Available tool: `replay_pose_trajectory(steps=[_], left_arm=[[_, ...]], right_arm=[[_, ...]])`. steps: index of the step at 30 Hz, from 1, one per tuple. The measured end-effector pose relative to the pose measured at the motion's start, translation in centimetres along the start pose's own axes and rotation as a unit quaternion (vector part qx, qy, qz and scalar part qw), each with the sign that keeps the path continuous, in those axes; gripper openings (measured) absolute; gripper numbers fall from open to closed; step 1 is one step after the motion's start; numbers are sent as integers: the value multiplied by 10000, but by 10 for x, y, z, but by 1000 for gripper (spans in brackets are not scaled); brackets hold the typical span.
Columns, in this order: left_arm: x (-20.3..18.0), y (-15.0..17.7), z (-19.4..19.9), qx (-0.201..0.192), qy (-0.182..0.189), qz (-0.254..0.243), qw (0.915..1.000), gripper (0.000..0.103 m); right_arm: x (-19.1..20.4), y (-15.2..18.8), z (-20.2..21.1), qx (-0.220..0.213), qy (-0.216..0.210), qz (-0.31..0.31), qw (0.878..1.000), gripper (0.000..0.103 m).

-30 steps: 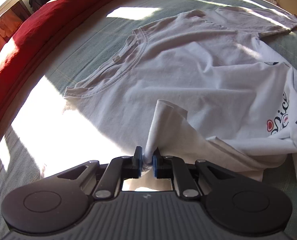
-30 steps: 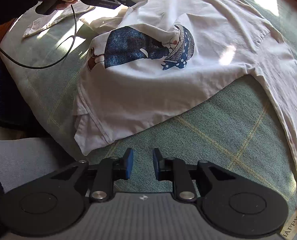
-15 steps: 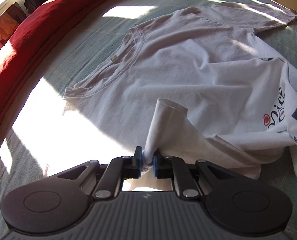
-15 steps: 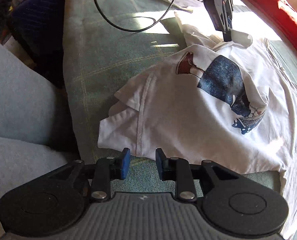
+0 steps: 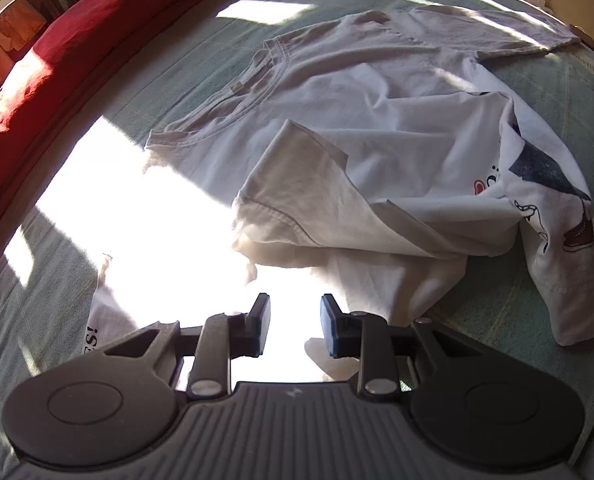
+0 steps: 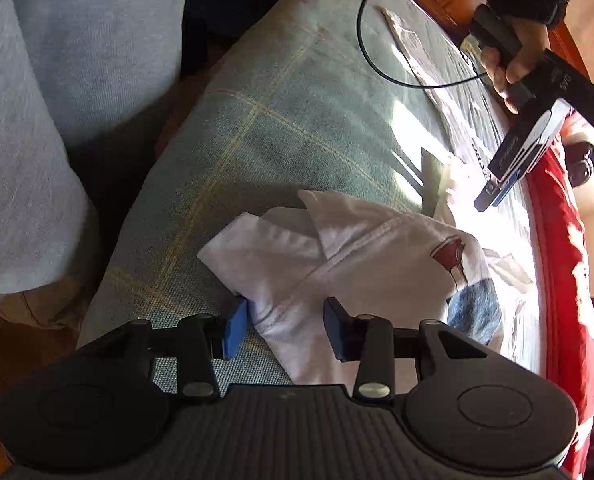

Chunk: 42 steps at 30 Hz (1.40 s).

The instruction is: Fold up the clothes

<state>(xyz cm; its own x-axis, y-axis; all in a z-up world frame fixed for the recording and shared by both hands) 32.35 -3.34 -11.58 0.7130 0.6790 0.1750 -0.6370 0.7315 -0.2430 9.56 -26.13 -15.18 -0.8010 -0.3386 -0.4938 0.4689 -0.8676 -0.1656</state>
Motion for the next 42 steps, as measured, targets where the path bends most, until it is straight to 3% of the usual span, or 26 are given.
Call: replay_pose_trajectory(steps=[1,2,3,7,10,13,18,21,24,28,31,33,35,38,40,42], left_arm=[[0,1,-1,22,16,62,10000,28],[-1,1,-2,34,17,74,10000,28],[-2,1,-2,39,8,59,10000,28],[-5,1,-3,70,-33,10,10000,28],[-5,-1,-2,88,-32,1,10000,28],[-4,-4,-1,61,-59,-66,9999,28],[-2,-9,-1,27,-122,-167,9998,28],[0,-10,-1,30,-144,-212,9997,28],[3,-11,-1,24,-157,-236,9996,28],[6,-19,-4,13,-130,-311,9994,29],[9,-26,-6,8,-106,-369,9993,29],[8,-32,-6,45,-12,-372,9993,29],[8,-36,-3,131,291,-134,9994,30],[7,-36,6,248,952,521,9938,42],[5,-34,8,297,1377,1107,9838,46],[2,-32,3,370,1805,1755,9671,48]], right_arm=[[4,-2,-2,-24,54,160,9999,41],[5,-3,-1,-10,-21,197,9998,19],[1,-5,1,-14,-115,80,9999,8],[-30,-5,16,67,-122,-885,9960,6],[-64,2,21,254,-15,-1830,9828,5],[-99,21,26,459,124,-2750,9603,5],[-135,55,18,874,495,-3584,9282,5],[-151,79,11,1123,631,-4123,9019,5],[-161,103,8,1367,682,-4657,8717,2],[-169,143,4,1913,859,-5283,8228,0],[-174,162,7,1972,738,-5659,7972,0],[-177,160,7,1785,526,-5751,7966,1],[-175,150,4,1724,407,-5614,8084,1],[-169,131,-1,1623,373,-5301,8314,4],[-167,122,-6,1566,311,-5237,8368,4],[-165,114,-11,1514,246,-5236,8381,5]])
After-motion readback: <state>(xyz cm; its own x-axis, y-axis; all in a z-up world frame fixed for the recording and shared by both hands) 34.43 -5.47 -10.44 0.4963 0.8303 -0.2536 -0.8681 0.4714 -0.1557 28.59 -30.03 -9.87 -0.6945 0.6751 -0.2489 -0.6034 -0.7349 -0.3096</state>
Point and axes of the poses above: each gripper's, at about its wrist camera, not at the fingertips, and z roughly against the way its jaws point, x to its left, y to its underside, the point moved 1 cm from there along -z, roughly the way its jaws point, and after that the axes turned 8 degrees about x, right-handed, at the moved point
